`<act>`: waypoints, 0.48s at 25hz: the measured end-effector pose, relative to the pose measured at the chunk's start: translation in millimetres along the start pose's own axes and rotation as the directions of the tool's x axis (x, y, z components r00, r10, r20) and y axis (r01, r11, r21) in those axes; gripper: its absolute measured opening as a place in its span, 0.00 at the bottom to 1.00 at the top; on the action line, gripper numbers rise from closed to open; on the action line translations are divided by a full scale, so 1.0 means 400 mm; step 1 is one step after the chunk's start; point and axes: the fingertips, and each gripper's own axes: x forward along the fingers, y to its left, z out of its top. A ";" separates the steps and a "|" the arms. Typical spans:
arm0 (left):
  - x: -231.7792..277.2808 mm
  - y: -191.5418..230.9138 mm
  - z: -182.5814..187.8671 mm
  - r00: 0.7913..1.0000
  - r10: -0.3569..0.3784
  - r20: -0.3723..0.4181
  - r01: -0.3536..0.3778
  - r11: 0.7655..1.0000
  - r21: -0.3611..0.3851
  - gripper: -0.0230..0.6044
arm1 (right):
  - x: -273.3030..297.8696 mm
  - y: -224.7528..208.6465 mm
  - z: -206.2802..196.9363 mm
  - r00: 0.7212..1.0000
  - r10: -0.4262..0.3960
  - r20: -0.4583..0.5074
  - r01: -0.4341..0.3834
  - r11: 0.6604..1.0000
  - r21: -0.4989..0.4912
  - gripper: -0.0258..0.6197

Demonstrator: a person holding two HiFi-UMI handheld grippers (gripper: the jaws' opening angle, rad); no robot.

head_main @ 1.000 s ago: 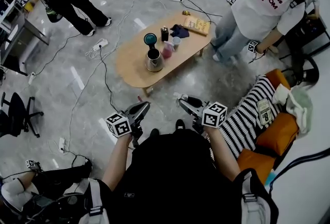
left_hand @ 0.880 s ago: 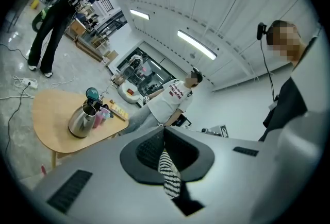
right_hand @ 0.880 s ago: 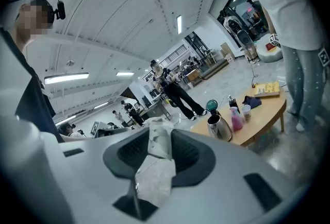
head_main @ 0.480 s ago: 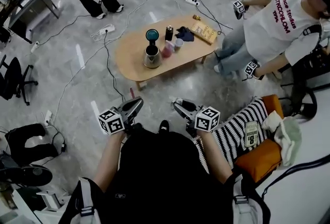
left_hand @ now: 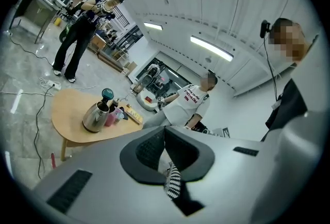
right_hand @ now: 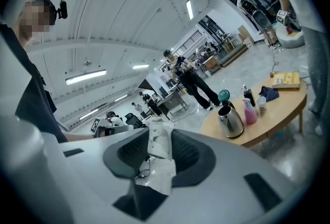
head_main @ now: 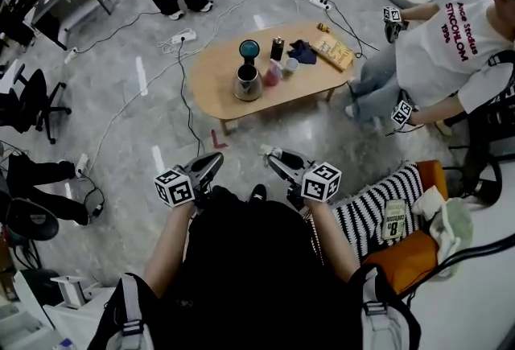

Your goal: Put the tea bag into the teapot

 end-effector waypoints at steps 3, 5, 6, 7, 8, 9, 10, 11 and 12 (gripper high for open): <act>0.006 -0.019 0.005 1.000 -0.003 0.011 0.003 1.000 0.012 0.06 | -0.001 -0.001 -0.010 1.000 0.015 -0.020 -0.016 1.000 -0.021 0.23; -0.001 -0.030 0.024 0.999 -0.010 0.046 0.010 1.000 -0.002 0.06 | 0.003 -0.005 -0.012 0.999 0.020 -0.031 -0.021 0.999 -0.028 0.23; -0.011 -0.029 0.037 0.997 -0.008 0.073 0.009 1.000 -0.015 0.06 | 0.005 -0.006 -0.011 0.999 0.021 -0.030 -0.021 0.999 -0.026 0.23; -0.021 -0.025 0.048 0.996 -0.002 0.093 0.005 1.000 -0.026 0.06 | 0.007 -0.008 -0.009 0.999 0.020 -0.026 -0.021 1.000 -0.020 0.23; -0.031 -0.019 0.054 0.995 0.005 0.100 -0.002 1.000 -0.028 0.06 | 0.009 -0.009 -0.007 1.000 0.019 -0.020 -0.019 1.000 -0.015 0.23; -0.038 -0.011 0.055 0.996 0.013 0.093 -0.011 1.000 -0.022 0.06 | 0.011 -0.010 -0.006 1.000 0.017 -0.016 -0.017 1.000 -0.011 0.23; -0.043 -0.001 0.054 0.997 0.019 0.079 -0.018 1.000 -0.011 0.06 | 0.016 -0.011 -0.005 1.000 0.015 -0.015 -0.015 1.000 -0.011 0.23; -0.045 0.011 0.053 0.998 0.024 0.064 -0.024 1.000 -0.003 0.06 | 0.021 -0.013 -0.002 1.000 0.011 -0.014 -0.011 1.000 -0.013 0.23; -0.044 0.023 0.053 0.998 0.026 0.053 -0.026 1.000 -0.001 0.06 | 0.027 -0.015 0.001 1.000 0.006 -0.014 -0.006 1.000 -0.017 0.23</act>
